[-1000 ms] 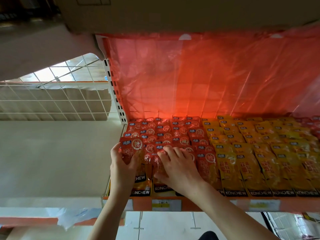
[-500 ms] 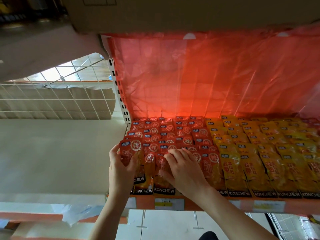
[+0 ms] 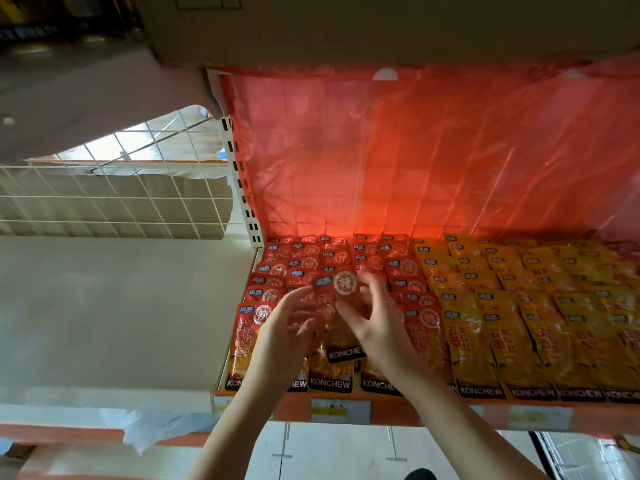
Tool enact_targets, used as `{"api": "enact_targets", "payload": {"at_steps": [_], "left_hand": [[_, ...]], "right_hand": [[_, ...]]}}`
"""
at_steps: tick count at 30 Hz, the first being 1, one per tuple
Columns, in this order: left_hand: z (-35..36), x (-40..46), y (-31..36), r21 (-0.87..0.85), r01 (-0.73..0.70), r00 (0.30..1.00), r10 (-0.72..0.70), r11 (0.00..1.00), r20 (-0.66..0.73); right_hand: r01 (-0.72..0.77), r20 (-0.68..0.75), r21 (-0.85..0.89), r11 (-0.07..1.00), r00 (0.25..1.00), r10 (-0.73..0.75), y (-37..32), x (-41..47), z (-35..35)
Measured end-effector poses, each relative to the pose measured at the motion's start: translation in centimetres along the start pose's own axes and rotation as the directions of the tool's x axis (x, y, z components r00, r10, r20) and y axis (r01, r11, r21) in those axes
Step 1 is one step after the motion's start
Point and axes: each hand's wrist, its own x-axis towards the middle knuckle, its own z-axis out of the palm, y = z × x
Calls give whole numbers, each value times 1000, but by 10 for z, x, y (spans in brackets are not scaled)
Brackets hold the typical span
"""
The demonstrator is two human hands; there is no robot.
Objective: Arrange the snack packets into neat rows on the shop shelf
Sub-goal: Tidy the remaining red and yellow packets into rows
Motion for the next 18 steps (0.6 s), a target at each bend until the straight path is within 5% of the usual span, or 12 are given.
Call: {"api": "enact_targets", "payload": {"at_steps": [5, 11, 18], "left_hand": [[-16, 4, -23, 473, -24, 997, 58, 881, -57], [-22, 7, -30, 560, -88, 990, 133, 824, -40], [-35, 23, -37, 744, -181, 980, 180, 643, 83]], "right_hand": [[-3, -156, 1, 1000, 988, 3, 9, 7, -13], [89, -83, -72, 993, 992, -95, 6, 9, -5], [114, 27, -74, 991, 993, -113, 6, 0, 25]]}}
